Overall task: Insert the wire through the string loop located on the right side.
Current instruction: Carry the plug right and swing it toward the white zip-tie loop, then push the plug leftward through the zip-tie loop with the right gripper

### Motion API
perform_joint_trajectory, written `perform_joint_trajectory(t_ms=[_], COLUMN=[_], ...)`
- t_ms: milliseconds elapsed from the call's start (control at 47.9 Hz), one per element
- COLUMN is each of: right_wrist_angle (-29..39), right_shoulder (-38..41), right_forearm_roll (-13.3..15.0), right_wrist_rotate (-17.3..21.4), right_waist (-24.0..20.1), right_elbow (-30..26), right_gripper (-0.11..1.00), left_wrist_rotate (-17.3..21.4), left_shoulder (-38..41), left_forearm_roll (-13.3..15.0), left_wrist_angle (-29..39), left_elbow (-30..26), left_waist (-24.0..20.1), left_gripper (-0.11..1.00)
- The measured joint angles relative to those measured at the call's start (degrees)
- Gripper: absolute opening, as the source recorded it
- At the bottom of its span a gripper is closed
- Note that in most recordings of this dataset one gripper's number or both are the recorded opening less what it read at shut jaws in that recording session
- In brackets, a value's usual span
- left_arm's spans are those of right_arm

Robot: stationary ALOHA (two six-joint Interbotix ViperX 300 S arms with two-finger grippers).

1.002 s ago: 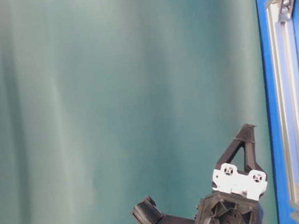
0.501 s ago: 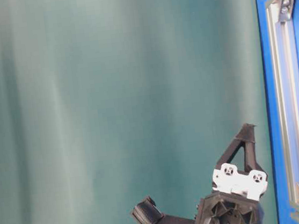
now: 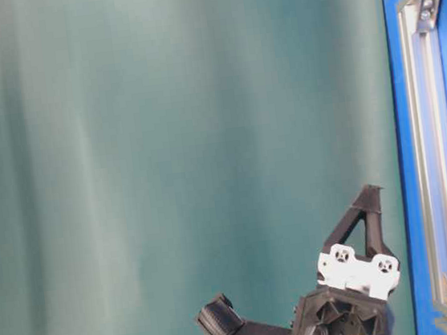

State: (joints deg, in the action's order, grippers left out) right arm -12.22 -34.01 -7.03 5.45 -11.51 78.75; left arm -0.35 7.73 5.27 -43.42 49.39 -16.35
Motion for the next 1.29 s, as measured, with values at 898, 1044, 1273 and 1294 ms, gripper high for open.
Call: perform_joint_trajectory(t_ms=[898, 1044, 1273, 1294], right_wrist_angle=[-0.79, -0.88, -0.88, -0.88], right_shoulder=[0.97, 0.97, 0.97, 0.97], right_forearm_roll=[0.00, 0.00, 0.00, 0.00], right_wrist_rotate=[0.00, -0.09, -0.09, -0.09], right_waist=[0.00, 0.00, 0.00, 0.00], right_elbow=[-0.09, -0.09, -0.09, 0.00], right_gripper=[-0.03, -0.03, -0.03, -0.03], left_wrist_rotate=[0.00, 0.00, 0.00, 0.00], left_shoulder=[0.00, 0.00, 0.00, 0.00], left_forearm_roll=[0.00, 0.00, 0.00, 0.00], left_wrist_angle=[0.00, 0.00, 0.00, 0.00], left_elbow=[0.00, 0.00, 0.00, 0.00], left_waist=[0.09, 0.09, 0.09, 0.09], left_gripper=[0.00, 0.00, 0.00, 0.00])
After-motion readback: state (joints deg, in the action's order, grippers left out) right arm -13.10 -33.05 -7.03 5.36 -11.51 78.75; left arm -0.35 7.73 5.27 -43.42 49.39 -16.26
